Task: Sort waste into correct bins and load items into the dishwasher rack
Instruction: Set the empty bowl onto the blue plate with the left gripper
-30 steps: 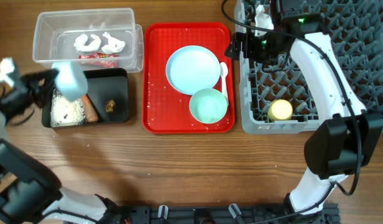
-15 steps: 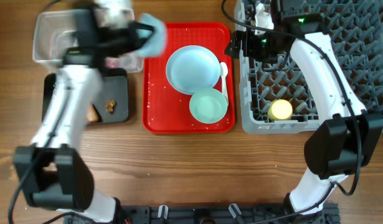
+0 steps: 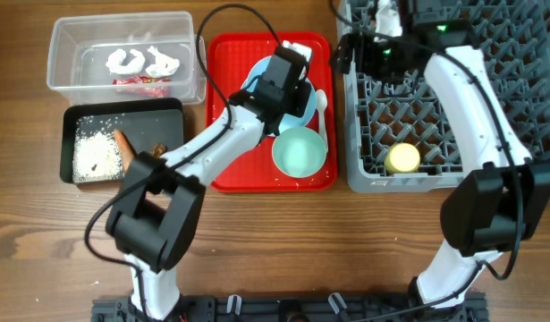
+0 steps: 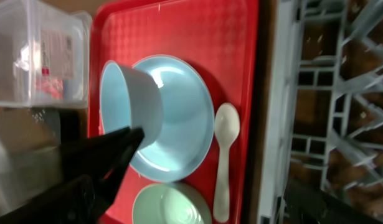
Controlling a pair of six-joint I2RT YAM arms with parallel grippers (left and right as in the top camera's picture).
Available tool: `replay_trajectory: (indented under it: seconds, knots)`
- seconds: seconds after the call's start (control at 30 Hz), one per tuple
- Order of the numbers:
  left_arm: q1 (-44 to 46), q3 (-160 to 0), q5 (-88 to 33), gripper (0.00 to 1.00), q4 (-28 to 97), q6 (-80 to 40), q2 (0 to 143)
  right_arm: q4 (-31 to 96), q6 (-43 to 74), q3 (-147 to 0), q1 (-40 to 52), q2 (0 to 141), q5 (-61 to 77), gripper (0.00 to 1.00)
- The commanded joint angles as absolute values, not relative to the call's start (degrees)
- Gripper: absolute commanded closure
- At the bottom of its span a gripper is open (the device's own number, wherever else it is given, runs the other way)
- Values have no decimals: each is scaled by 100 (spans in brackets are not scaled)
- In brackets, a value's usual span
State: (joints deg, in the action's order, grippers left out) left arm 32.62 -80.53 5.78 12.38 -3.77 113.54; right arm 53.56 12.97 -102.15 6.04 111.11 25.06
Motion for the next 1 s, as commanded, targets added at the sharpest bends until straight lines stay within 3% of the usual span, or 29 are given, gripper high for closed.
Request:
replay_trajectory:
  seconds: [0.0,0.1,0.2,0.33,0.63,0.87,0.97]
  knots:
    - [3328,-8101,947,96,1175,-193,11552,5199,1393,-10363,325,11054,2993,0]
    - [3356,-8101,947,90,1175,-196,11574,5122,1503,-10363,287,11024,3002,0]
    - [3354,-8101,952,65,1175,-270,11572,5063,1503,-10363,294,11013,3002,1]
    - [3295,-8101,956,51,1177,-777,11456,4943,1599,-10366,298,11013,3004,2]
    - [2414,-8101,969,42,1839,-2143,9981,4567,1831,-10366,545,11015,2847,12]
    - [1389,-8101,843,33,2738,-2469,8962,4383,1970,-10359,1409,11076,1066,24]
    - [1096,-8101,847,20,2943,-2443,8864,4344,1975,-10359,1782,11194,486,25]
